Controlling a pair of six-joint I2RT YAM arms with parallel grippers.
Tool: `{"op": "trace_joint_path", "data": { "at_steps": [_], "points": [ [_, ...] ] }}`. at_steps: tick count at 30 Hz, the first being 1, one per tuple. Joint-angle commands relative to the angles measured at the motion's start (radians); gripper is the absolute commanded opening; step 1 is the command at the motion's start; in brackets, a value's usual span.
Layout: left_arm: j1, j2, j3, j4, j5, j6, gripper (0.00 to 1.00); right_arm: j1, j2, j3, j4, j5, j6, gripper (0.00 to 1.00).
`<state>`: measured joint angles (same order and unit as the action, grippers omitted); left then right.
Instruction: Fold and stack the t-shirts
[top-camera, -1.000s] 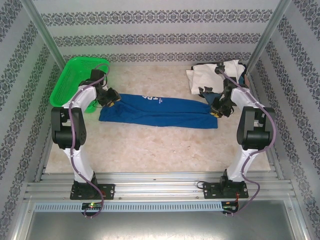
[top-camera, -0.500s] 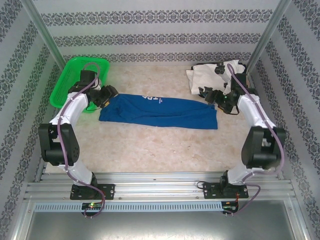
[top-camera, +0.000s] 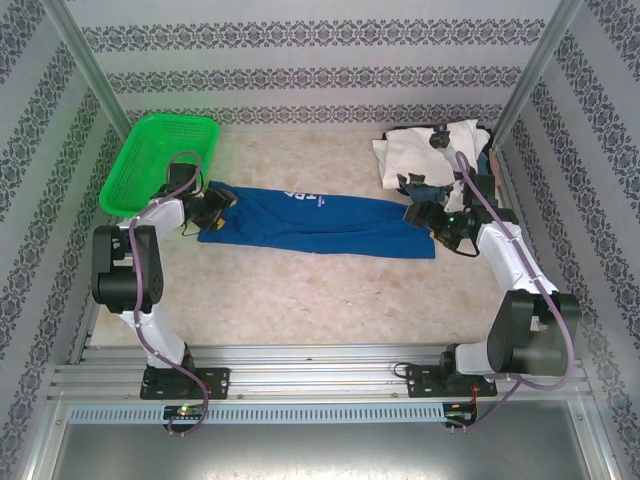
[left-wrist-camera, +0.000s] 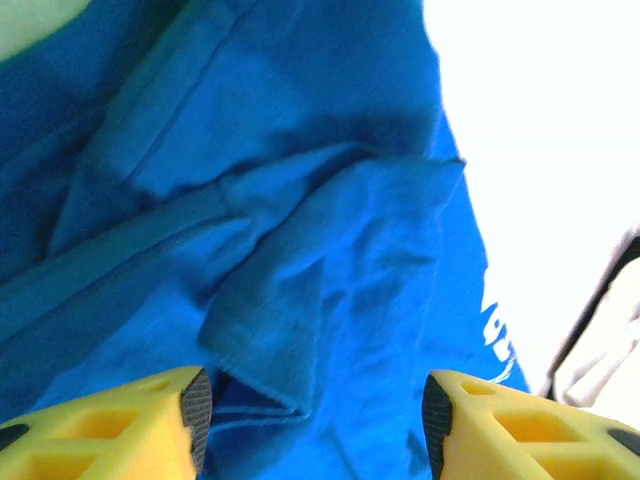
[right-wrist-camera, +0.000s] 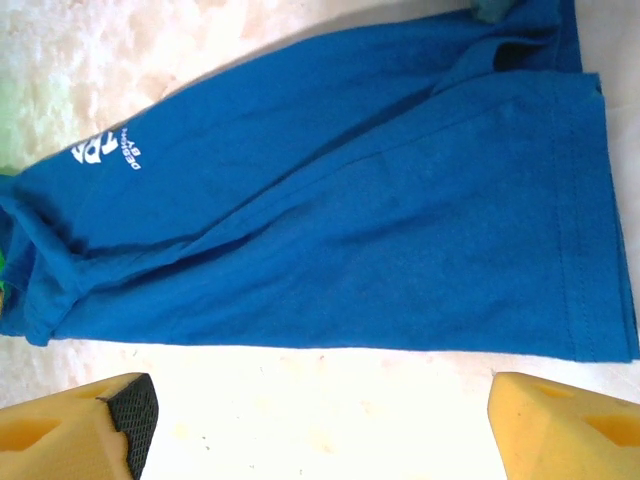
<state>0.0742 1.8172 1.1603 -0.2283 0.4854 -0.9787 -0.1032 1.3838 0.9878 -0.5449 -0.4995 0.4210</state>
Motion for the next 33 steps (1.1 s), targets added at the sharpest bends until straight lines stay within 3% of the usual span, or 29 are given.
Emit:
{"op": "trace_joint_path", "data": {
  "at_steps": [1, 5, 10, 33],
  "points": [
    [0.004, 0.032, -0.042, 0.134, 0.008, -0.136, 0.59, -0.009, -0.017, -0.005, 0.023, -0.021, -0.012, 0.86],
    [0.0, 0.075, -0.076, 0.242, 0.038, -0.229, 0.58, -0.009, 0.005, 0.009, 0.026, -0.02, -0.01, 0.86],
    [-0.007, 0.069, -0.107, 0.24, 0.033, -0.263, 0.58, -0.009, 0.027, 0.031, 0.017, -0.019, -0.011, 0.86],
    [-0.045, -0.103, -0.134, 0.054, -0.042, -0.232, 0.62, -0.01, 0.049, 0.057, -0.005, -0.027, -0.018, 0.86]
  ]
}}
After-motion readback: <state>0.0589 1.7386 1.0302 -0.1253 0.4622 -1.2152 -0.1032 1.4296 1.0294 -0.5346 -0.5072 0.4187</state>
